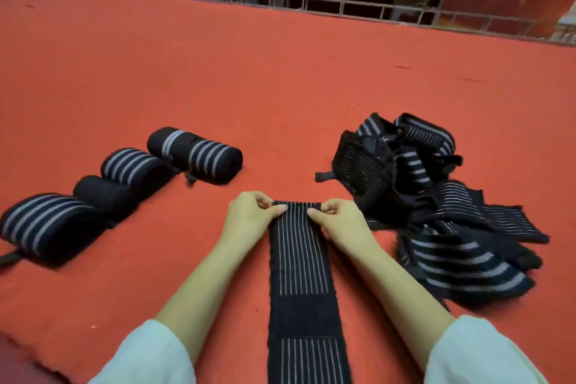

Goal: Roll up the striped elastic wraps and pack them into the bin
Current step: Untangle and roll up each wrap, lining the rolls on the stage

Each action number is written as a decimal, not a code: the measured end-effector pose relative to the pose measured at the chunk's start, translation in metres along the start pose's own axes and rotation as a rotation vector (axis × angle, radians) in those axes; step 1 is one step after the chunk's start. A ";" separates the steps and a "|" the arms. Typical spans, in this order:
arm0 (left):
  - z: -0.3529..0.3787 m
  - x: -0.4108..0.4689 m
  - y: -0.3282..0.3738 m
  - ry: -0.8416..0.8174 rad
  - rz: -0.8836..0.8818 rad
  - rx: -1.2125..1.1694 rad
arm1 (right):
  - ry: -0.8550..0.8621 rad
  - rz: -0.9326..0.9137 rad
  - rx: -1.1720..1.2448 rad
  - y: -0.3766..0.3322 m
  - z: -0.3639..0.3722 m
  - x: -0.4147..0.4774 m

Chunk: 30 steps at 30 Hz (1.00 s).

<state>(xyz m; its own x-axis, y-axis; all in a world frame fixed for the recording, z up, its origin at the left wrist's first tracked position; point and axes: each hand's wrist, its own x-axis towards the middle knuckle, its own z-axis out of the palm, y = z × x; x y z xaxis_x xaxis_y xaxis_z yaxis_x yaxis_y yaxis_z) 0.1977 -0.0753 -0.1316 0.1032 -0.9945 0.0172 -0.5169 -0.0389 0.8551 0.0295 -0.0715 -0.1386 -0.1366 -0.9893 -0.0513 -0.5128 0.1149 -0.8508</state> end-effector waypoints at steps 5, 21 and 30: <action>-0.001 0.006 -0.012 -0.029 0.045 -0.084 | -0.036 -0.036 0.067 0.006 0.002 0.003; 0.001 0.016 -0.008 0.006 0.190 -0.176 | -0.079 -0.057 0.405 0.000 -0.005 0.007; 0.005 0.015 -0.006 -0.092 0.222 -0.282 | 0.014 -0.265 0.402 0.002 -0.001 0.010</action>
<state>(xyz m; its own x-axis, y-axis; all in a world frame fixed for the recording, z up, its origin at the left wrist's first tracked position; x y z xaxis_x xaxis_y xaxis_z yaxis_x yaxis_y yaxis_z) 0.1978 -0.0905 -0.1389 -0.0686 -0.9807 0.1831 -0.2619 0.1948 0.9452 0.0264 -0.0811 -0.1404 -0.0586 -0.9782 0.1992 -0.1635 -0.1875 -0.9686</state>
